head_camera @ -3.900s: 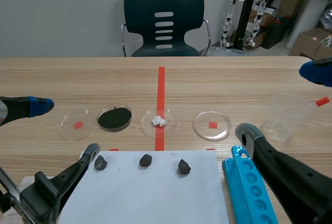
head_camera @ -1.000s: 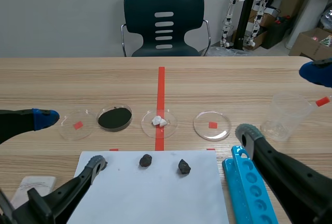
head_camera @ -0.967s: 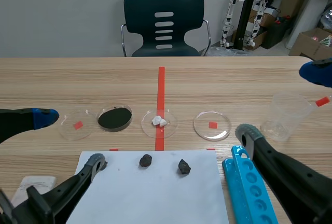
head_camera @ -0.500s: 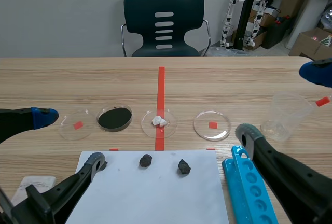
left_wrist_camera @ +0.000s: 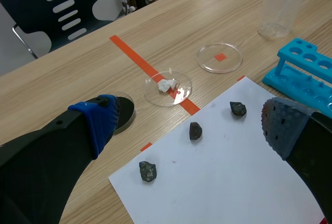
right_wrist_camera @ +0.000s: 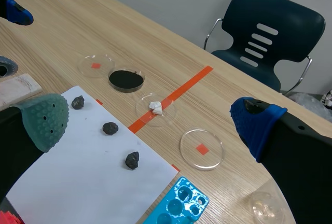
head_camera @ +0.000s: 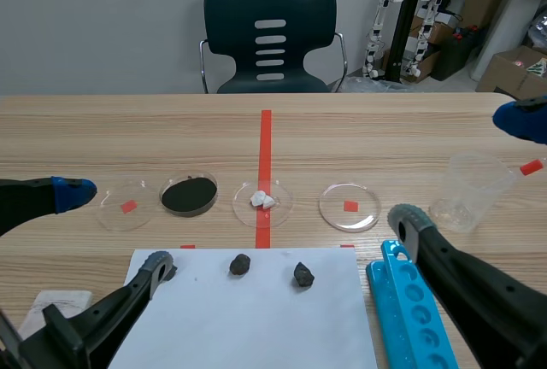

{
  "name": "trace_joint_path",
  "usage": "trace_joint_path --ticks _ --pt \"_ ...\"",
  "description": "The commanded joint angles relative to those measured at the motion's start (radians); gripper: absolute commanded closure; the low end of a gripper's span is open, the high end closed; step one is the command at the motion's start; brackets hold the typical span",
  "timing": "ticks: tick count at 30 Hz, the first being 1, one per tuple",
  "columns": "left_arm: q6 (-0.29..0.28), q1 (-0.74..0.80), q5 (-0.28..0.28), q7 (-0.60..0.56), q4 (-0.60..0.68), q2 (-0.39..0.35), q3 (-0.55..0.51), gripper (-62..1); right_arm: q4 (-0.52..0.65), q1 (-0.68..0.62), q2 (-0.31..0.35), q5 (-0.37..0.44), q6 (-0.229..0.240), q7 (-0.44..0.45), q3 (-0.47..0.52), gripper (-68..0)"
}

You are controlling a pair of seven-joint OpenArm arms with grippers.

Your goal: Return to the home posture

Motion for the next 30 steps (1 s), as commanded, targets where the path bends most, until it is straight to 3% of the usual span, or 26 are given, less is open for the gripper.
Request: trace_joint_path --ticks 1,30 --pt "-0.001 0.0 -0.006 -0.017 0.007 0.005 -0.002 -57.2 0.012 0.011 0.005 0.014 -0.002 0.011 0.007 -67.9" --pt "-0.001 -0.003 -0.006 -0.005 0.007 0.005 -0.002 -57.2 0.012 0.011 0.005 0.014 -0.002 0.011 0.007 -67.9"
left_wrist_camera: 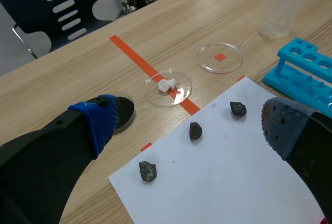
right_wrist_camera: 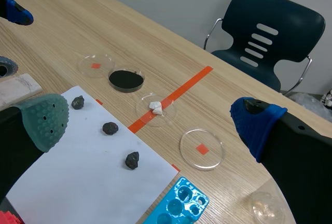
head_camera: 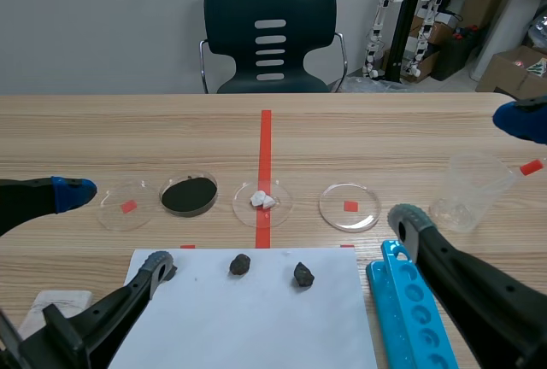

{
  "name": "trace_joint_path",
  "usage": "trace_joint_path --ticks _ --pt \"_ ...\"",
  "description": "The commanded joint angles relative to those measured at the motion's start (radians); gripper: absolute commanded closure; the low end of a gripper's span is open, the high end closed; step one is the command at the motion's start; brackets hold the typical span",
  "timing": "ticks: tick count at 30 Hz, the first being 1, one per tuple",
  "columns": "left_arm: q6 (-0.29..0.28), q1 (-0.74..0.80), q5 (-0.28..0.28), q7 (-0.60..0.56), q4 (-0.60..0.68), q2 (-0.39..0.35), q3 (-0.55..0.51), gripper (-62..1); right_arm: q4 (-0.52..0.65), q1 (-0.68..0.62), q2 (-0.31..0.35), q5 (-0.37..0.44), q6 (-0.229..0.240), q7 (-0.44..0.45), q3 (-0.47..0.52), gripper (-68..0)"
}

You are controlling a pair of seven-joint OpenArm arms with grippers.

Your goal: Return to the home posture

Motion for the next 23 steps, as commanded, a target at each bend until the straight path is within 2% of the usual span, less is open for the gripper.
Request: trace_joint_path --ticks 1,23 --pt "-0.001 -0.003 -0.006 0.001 0.007 0.005 -0.002 -57.2 0.012 0.011 0.005 0.014 -0.002 0.011 0.007 -67.9" --pt "-0.001 -0.003 -0.006 0.008 0.007 0.005 -0.002 -57.2 0.012 0.011 0.005 0.014 -0.002 0.011 0.007 -67.9"
